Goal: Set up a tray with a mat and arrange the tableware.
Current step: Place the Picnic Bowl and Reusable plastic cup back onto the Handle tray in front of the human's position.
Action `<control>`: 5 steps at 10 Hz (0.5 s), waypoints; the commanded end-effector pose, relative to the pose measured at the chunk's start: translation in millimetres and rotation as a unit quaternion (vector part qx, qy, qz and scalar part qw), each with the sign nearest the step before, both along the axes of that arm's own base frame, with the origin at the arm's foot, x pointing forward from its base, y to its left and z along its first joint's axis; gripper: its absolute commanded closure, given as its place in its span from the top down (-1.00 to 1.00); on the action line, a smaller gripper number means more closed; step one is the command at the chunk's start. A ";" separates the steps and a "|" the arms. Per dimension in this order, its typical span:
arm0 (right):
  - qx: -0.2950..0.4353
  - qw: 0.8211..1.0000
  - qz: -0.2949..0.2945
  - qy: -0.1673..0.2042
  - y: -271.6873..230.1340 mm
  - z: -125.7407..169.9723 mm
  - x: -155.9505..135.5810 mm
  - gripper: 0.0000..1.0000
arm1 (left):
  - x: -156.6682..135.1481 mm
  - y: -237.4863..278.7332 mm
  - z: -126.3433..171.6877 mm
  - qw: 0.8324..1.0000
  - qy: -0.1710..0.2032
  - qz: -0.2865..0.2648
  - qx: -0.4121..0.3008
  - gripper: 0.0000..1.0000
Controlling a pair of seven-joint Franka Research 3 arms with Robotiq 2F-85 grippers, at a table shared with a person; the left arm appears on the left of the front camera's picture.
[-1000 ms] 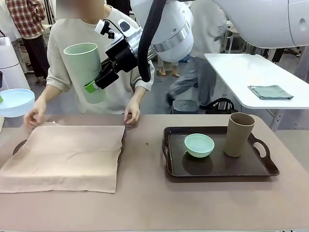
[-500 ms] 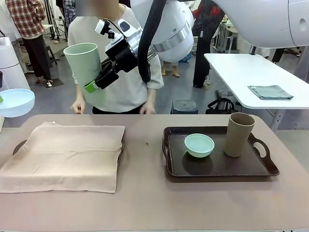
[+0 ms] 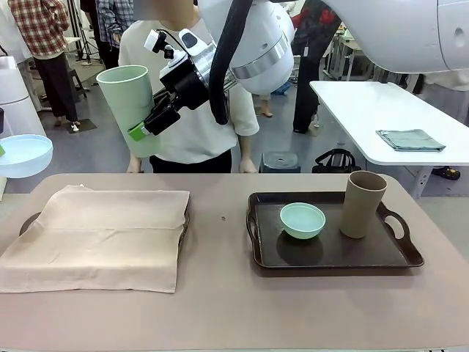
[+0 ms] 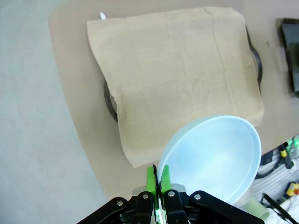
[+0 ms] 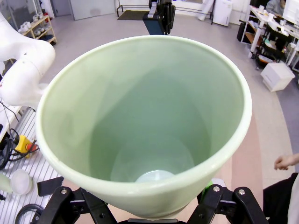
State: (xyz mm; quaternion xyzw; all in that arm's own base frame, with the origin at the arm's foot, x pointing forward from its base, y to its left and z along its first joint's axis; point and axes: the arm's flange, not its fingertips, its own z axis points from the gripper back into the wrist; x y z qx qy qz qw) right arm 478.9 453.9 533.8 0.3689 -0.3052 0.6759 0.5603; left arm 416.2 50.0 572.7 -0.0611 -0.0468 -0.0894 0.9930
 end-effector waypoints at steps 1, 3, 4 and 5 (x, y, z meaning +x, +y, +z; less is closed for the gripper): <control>0.000 1.000 0.000 0.000 0.0 0.0 0.0 0.64 | -0.8 -0.3 -1.6 1.000 0.000 -0.006 0.001 -1.00; 0.045 0.999 0.026 -0.006 -2.6 -21.1 6.0 0.64 | 5.1 0.9 -11.9 1.000 -0.007 -0.004 -0.007 -0.92; 0.067 0.997 0.039 -0.020 -0.5 -31.0 8.2 0.64 | 9.1 2.0 -23.5 1.000 -0.012 -0.003 -0.017 -0.92; 0.084 0.995 0.039 -0.029 3.8 -44.3 13.5 0.64 | 16.0 1.6 -35.0 1.000 -0.013 0.003 -0.020 -0.92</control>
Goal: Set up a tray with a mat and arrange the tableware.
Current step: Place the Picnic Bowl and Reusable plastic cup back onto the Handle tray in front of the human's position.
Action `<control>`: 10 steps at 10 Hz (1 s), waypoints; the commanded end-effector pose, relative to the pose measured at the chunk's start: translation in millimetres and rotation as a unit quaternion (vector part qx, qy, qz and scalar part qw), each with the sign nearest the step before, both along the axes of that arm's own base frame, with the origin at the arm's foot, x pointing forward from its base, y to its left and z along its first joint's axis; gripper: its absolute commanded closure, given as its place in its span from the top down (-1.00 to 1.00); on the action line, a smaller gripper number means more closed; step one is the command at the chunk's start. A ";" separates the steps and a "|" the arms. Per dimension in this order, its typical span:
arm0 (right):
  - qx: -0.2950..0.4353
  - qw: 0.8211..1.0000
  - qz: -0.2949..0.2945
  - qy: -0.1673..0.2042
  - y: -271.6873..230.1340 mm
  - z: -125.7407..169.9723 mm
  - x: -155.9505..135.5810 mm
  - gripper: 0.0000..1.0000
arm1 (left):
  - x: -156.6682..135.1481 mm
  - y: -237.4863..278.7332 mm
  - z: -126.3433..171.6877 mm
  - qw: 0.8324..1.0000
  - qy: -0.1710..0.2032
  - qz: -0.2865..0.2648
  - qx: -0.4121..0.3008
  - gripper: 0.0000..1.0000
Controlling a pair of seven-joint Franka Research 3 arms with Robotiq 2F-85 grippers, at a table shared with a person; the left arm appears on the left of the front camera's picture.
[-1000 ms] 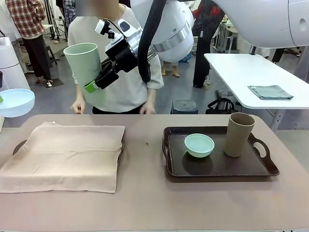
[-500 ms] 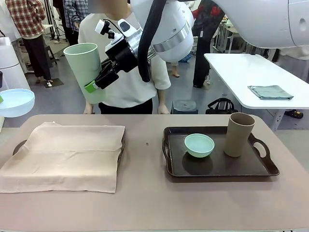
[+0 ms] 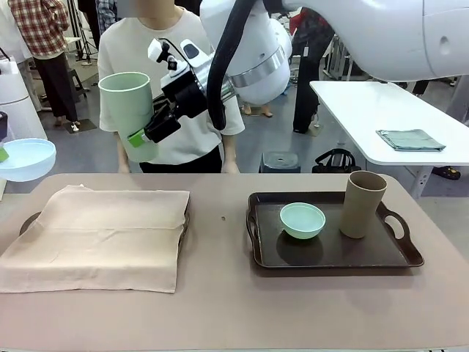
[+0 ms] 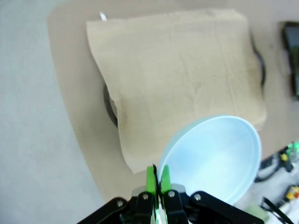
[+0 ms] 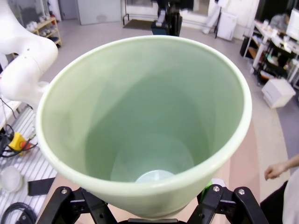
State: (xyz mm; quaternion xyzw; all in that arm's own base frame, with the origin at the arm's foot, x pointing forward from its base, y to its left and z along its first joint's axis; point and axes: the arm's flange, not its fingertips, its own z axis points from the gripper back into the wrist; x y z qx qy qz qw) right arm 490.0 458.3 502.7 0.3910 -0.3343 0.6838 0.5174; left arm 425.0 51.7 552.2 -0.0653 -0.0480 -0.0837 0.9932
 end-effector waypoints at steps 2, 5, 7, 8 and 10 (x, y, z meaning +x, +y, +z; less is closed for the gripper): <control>0.049 0.999 0.007 -0.010 10.8 -36.5 10.7 0.64 | 13.9 -5.4 -30.2 1.000 -0.012 -0.002 -0.013 -0.92; 0.027 0.999 0.010 0.031 24.5 -82.3 16.9 0.64 | 23.6 -11.1 -62.9 1.000 -0.011 -0.003 -0.015 -0.92; 0.014 0.998 0.014 0.057 31.6 -110.3 20.9 0.64 | 28.6 -11.6 -82.5 1.000 -0.001 -0.010 -0.016 -0.92; 0.013 0.998 0.011 0.064 30.4 -124.6 25.0 0.64 | 32.5 -11.1 -95.2 1.000 0.001 -0.015 -0.018 -0.92; 0.033 0.996 0.007 0.079 26.4 -140.7 29.6 0.64 | 34.8 -10.1 -109.8 1.000 0.021 -0.009 -0.006 -0.92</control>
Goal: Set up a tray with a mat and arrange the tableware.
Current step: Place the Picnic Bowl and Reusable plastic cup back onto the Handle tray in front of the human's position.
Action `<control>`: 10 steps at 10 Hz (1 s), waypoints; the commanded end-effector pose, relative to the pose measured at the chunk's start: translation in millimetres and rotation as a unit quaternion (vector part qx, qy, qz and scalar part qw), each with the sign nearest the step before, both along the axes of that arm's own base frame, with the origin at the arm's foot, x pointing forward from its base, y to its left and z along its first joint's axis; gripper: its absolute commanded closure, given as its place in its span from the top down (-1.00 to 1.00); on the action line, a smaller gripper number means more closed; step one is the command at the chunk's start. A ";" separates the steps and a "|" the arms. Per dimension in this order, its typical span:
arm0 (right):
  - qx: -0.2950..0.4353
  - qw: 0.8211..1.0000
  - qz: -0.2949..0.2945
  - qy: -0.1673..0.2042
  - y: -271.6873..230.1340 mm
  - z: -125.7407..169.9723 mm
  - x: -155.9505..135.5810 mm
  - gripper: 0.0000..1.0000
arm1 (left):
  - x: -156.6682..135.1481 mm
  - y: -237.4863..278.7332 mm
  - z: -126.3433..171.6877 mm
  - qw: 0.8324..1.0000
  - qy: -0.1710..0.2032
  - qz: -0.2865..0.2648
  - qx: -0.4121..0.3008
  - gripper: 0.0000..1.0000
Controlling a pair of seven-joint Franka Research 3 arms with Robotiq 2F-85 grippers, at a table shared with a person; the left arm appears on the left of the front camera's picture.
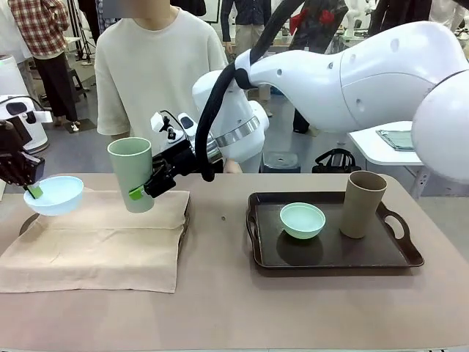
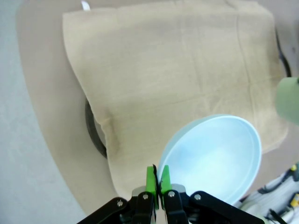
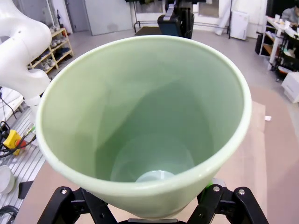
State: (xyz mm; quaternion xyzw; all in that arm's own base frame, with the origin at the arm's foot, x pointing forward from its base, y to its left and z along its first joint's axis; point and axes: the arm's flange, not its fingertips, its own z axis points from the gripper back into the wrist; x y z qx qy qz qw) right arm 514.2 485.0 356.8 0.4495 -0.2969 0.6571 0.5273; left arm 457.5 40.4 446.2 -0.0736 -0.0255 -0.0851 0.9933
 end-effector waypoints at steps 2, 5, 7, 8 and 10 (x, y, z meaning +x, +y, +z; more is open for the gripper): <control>0.000 1.000 0.000 0.000 0.0 0.0 0.0 0.64 | -1.3 0.0 9.8 1.000 -0.008 0.000 0.000 -0.92; 0.000 1.000 -0.001 0.002 -0.6 -0.9 1.9 0.64 | 0.6 0.1 4.2 1.000 -0.004 0.000 0.000 -0.92; 0.008 0.999 -0.009 -0.034 9.1 -30.9 13.7 0.64 | 11.7 -8.3 -18.0 0.999 -0.032 -0.025 0.012 -0.92; 0.000 0.999 -0.006 -0.046 15.0 -43.0 18.6 0.64 | 22.5 -12.7 -29.3 0.999 -0.040 -0.033 0.004 -0.92; -0.009 0.998 -0.004 -0.060 17.0 -61.2 21.6 0.64 | 31.5 -22.8 -46.4 0.998 -0.050 -0.046 -0.005 -0.92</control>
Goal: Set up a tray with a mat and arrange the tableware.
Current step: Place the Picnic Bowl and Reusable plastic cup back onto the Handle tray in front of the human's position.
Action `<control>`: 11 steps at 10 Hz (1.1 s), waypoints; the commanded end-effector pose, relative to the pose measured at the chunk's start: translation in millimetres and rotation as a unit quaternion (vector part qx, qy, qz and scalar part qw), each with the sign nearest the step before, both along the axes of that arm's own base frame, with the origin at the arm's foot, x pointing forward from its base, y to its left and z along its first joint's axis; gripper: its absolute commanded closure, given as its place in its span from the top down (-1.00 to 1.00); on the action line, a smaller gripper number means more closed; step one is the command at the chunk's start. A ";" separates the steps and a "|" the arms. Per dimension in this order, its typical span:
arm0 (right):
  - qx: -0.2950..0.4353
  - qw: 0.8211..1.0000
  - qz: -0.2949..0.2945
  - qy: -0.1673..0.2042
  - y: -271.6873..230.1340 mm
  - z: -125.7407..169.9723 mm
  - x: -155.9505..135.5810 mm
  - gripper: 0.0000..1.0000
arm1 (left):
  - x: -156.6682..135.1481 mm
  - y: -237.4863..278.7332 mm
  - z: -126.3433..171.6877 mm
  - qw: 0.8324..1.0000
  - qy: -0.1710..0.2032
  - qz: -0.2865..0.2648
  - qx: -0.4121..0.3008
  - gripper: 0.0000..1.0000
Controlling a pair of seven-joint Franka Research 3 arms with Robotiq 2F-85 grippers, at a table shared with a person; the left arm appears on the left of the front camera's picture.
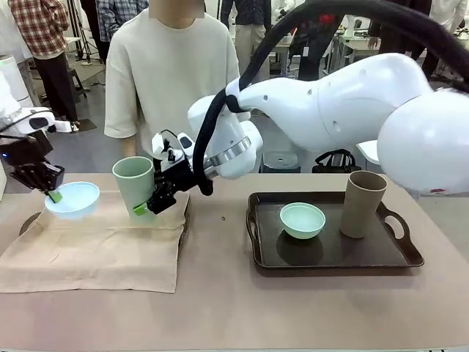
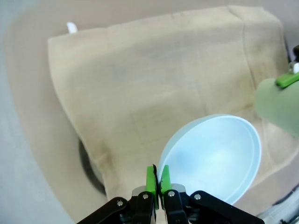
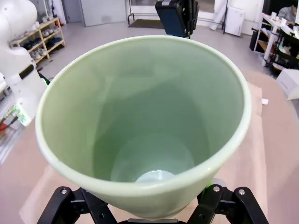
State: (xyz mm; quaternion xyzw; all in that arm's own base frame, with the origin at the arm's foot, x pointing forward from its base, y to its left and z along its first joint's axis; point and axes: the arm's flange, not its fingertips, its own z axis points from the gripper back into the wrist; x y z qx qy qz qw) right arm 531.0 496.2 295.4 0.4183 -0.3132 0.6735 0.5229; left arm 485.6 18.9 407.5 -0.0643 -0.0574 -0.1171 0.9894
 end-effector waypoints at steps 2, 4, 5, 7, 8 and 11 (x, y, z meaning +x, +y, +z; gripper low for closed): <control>0.000 1.000 0.002 -0.021 4.6 -12.9 8.4 0.64 | 13.0 -11.7 -25.3 0.999 -0.020 -0.030 -0.012 -0.92; 0.004 1.000 0.005 -0.020 4.5 -18.4 8.8 0.64 | 17.0 -17.3 -40.3 0.999 -0.010 -0.036 -0.008 -0.92; 0.003 1.000 0.005 -0.019 3.7 -20.4 7.8 0.64 | 17.1 -19.2 -46.3 0.999 -0.004 -0.036 -0.004 -0.92; 0.006 1.000 0.005 -0.018 1.7 -21.7 7.1 0.64 | 18.7 -22.1 -53.1 0.999 0.005 -0.036 0.002 -0.92; 0.006 1.000 0.006 -0.018 1.4 -21.1 7.2 0.64 | 19.6 -22.4 -54.8 0.999 0.006 -0.036 0.003 -0.92; -0.016 0.999 0.000 0.041 -5.7 -14.8 8.1 1.00 | 18.0 -22.8 -53.8 0.999 0.010 -0.035 -0.002 0.97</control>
